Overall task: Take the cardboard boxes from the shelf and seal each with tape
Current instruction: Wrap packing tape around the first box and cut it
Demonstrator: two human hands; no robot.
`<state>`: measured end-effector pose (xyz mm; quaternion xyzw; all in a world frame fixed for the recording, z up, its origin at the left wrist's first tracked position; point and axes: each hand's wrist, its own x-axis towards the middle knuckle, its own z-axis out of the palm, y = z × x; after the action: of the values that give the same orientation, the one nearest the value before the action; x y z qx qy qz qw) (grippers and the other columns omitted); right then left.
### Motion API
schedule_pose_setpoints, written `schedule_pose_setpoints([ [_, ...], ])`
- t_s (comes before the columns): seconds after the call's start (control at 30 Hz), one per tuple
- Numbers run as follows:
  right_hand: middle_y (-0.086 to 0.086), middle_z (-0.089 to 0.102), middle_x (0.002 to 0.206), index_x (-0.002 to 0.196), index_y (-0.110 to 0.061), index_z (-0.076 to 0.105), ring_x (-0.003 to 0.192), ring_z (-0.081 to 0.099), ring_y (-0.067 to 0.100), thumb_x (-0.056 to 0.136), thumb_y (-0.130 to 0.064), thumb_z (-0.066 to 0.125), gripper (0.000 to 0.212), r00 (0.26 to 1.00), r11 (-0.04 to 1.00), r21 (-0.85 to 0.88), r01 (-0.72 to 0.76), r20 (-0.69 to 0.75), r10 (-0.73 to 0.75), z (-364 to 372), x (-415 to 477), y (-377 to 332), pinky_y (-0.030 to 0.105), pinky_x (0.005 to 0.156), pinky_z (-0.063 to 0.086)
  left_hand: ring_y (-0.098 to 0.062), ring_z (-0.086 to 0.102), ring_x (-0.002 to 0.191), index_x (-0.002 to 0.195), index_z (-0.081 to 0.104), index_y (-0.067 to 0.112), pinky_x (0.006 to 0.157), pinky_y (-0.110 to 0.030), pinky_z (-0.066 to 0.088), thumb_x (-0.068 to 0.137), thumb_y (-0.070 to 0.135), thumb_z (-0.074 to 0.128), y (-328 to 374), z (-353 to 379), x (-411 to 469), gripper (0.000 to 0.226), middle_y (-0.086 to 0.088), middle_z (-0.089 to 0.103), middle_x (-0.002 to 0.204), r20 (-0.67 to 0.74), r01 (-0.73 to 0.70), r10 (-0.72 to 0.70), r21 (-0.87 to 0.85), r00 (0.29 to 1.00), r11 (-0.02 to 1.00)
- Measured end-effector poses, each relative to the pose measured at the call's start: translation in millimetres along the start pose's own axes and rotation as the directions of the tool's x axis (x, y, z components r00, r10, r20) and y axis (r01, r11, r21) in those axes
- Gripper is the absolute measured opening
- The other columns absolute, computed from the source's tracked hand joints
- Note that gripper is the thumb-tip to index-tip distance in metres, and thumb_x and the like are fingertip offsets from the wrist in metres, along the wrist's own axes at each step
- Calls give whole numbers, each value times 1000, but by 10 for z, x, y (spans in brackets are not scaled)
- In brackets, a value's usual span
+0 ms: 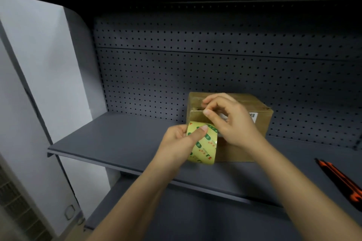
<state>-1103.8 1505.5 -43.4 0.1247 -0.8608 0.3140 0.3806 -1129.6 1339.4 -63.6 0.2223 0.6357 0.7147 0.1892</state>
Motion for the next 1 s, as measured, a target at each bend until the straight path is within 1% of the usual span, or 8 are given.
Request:
schedule_pose_setpoints([
  [0.13, -6, 69, 101, 88, -9, 66, 99, 64, 8, 93, -10, 64, 5, 999, 1000, 19, 18, -48, -17, -135, 111, -135, 31, 88, 52, -18, 69, 66, 92, 75, 3, 58, -25, 54, 91, 32, 68, -98, 21, 9, 30, -12, 75, 80, -42, 97, -96, 30, 995, 995],
  [0.33, -1, 70, 79, 87, -14, 68, 75, 67, 17, 93, -23, 65, 12, 986, 987, 33, -157, 66, 155, -281, 375, -67, 43, 75, 57, -14, 71, 69, 97, 73, 7, 57, -25, 54, 91, 39, 64, -66, 93, -36, 34, -4, 75, 78, -27, -16, 16, -30, 1000, 999],
  [0.43, -3, 72, 83, 87, -16, 68, 81, 68, 14, 93, -29, 65, 15, 978, 981, 18, -194, 85, 192, -230, 505, -9, 41, 82, 57, -20, 72, 75, 98, 73, 5, 64, -26, 57, 94, 46, 56, -68, 56, -10, 45, -14, 75, 87, -7, 16, -16, -14, 1000, 1000],
  [0.5, -4, 72, 85, 85, -18, 69, 84, 68, 13, 92, -33, 65, 17, 968, 975, -3, -223, 116, 222, -190, 583, 55, 41, 85, 56, -25, 72, 80, 102, 72, 4, 71, -35, 57, 96, 42, 55, -109, 59, 15, 42, -19, 74, 96, -15, 22, -22, -13, 1000, 1000],
  [0.6, -4, 71, 86, 86, -19, 69, 84, 67, 13, 91, -34, 66, 16, 949, 964, -16, -267, 172, 266, -156, 665, 170, 39, 85, 56, -28, 73, 80, 103, 73, 7, 73, -48, 59, 98, 33, 55, -168, 89, 66, 32, -17, 75, 93, -27, 21, -22, -35, 999, 999],
  [0.73, -8, 71, 89, 87, -19, 70, 88, 66, 10, 91, -35, 66, 17, 924, 951, -29, -308, 228, 306, -93, 726, 304, 37, 90, 54, -28, 72, 76, 100, 74, 4, 66, -39, 58, 96, 33, 58, -198, 80, 149, 33, -18, 75, 91, -61, 38, -41, -45, 997, 998],
  [0.87, -10, 71, 91, 85, -25, 71, 92, 65, 8, 89, -39, 67, 16, 903, 929, 8, -371, 236, 358, -26, 754, 407, 39, 93, 52, -30, 73, 80, 98, 75, 6, 72, -44, 59, 96, 34, 59, -231, 51, 198, 31, -17, 75, 91, -62, 53, -56, -57, 997, 997],
  [1.0, -9, 72, 94, 87, -23, 72, 92, 65, 8, 90, -36, 67, 15, 897, 919, 43, -393, 238, 372, -13, 756, 423, 35, 93, 51, -26, 73, 80, 99, 76, 10, 70, -39, 58, 96, 32, 58, -244, 36, 194, 28, -13, 76, 92, -45, 42, -46, -77, 998, 996],
])
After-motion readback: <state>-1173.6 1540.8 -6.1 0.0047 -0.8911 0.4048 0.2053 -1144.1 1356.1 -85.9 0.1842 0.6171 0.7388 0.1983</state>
